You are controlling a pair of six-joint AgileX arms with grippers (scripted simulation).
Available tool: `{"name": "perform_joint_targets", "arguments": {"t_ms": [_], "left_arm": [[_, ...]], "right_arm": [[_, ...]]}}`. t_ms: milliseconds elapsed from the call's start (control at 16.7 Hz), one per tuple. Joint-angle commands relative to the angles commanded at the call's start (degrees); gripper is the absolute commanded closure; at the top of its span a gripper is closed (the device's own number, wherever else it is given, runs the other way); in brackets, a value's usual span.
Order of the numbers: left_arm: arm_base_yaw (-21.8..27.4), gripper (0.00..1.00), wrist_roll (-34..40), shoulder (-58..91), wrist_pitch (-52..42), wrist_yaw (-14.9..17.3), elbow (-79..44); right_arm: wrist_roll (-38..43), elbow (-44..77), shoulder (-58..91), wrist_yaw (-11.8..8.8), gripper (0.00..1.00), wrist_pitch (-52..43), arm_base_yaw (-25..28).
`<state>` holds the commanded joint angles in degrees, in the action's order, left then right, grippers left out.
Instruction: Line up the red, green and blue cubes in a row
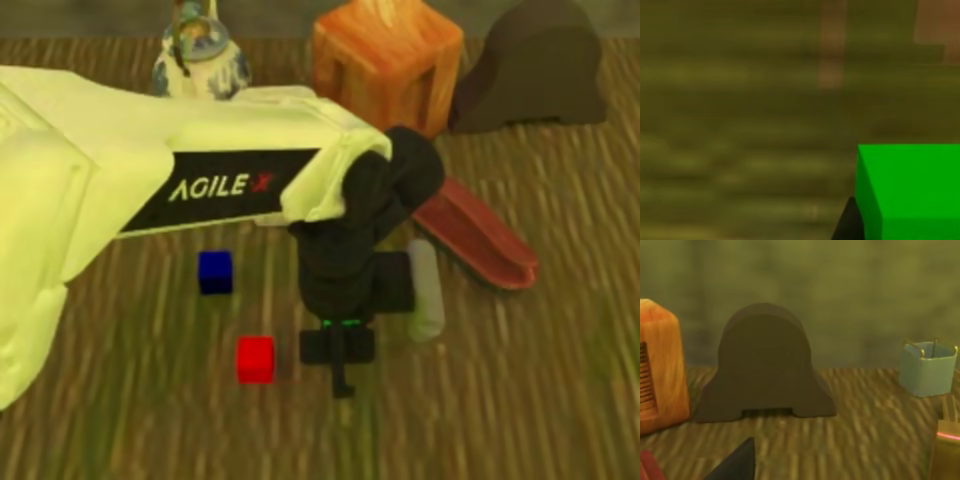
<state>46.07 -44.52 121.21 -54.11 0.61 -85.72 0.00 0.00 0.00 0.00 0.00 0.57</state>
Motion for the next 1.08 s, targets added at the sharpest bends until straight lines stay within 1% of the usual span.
{"name": "perform_joint_targets", "arguments": {"t_ms": [780, 840, 1080], "left_arm": [[0.0, 0.02, 0.0, 0.0, 0.0, 0.0, 0.0], [0.0, 0.00, 0.0, 0.0, 0.0, 0.0, 0.0], [0.0, 0.00, 0.0, 0.0, 0.0, 0.0, 0.0]], "right_arm": [[0.0, 0.0, 0.0, 0.0, 0.00, 0.0, 0.0], [0.0, 0.0, 0.0, 0.0, 0.00, 0.0, 0.0], [0.0, 0.0, 0.0, 0.0, 0.00, 0.0, 0.0]]}}
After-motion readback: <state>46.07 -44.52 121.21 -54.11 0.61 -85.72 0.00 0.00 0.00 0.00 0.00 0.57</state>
